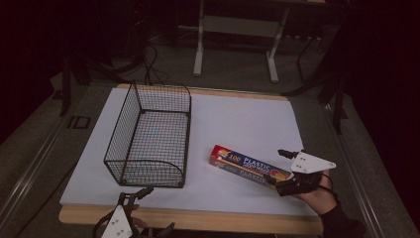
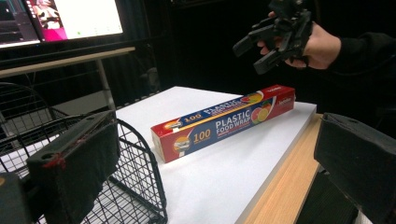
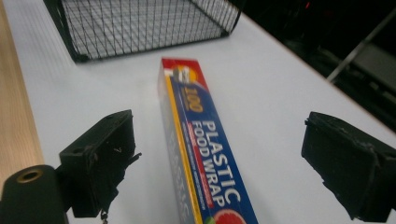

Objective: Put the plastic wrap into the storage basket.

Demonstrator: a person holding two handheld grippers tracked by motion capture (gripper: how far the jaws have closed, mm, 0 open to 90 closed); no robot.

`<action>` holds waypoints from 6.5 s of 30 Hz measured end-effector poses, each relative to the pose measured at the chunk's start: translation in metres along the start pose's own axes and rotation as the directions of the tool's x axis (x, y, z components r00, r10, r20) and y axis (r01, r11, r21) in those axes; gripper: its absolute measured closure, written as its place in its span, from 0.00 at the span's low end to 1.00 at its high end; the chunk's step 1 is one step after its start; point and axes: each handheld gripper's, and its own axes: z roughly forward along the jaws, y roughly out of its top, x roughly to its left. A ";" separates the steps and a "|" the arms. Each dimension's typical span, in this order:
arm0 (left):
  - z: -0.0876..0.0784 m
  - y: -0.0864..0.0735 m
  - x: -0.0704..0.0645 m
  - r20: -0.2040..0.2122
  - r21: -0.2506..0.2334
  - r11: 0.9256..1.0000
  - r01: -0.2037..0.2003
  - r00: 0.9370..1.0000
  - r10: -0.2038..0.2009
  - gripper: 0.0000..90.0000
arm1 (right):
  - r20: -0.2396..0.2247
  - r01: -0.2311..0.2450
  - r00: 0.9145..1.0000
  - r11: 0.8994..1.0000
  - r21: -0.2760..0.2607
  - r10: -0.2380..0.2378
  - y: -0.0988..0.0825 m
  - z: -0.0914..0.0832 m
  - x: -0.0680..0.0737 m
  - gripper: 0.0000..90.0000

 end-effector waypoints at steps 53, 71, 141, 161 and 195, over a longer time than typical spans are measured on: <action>0.003 -0.001 -0.002 0.020 0.039 0.999 -0.010 1.000 0.010 0.01 | -0.297 0.130 0.948 0.709 0.693 0.117 -0.008 0.121 -0.036 0.39; 0.003 -0.001 -0.001 0.017 0.034 0.999 -0.013 1.000 0.013 0.01 | -0.213 0.064 0.968 0.686 0.725 0.134 0.007 0.117 -0.038 0.44; 0.003 -0.001 -0.003 0.022 0.047 0.998 -0.031 0.999 0.030 0.01 | 0.105 -0.356 0.934 0.901 0.249 0.340 0.233 0.154 -0.003 0.44; 0.002 -0.001 -0.003 0.014 0.070 0.996 -0.047 0.999 0.046 0.01 | 0.071 -0.354 0.935 0.927 0.125 0.347 0.293 0.197 0.045 0.44; 0.002 -0.002 -0.003 0.012 0.090 0.994 -0.061 0.998 0.060 0.01 | 0.055 -0.440 0.898 0.882 0.169 0.438 0.245 0.293 0.091 0.44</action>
